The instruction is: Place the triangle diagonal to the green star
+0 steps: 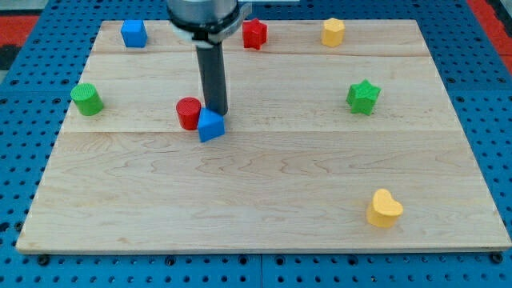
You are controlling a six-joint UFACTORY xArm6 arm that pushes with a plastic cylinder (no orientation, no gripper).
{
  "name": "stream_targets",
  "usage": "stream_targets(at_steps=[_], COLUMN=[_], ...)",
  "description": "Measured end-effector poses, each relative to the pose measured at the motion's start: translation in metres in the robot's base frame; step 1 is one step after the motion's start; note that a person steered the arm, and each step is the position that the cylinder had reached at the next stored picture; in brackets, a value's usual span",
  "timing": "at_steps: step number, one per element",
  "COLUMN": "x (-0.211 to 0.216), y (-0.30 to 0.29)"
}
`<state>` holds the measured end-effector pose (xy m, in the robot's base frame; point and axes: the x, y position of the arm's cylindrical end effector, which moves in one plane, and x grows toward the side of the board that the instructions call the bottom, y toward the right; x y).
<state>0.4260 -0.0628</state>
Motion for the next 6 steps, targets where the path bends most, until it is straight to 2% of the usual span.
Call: stream_targets(at_steps=[1,3,5,6], x=[0.054,0.015,0.097,0.113], y=[0.0,-0.019,-0.034,-0.026])
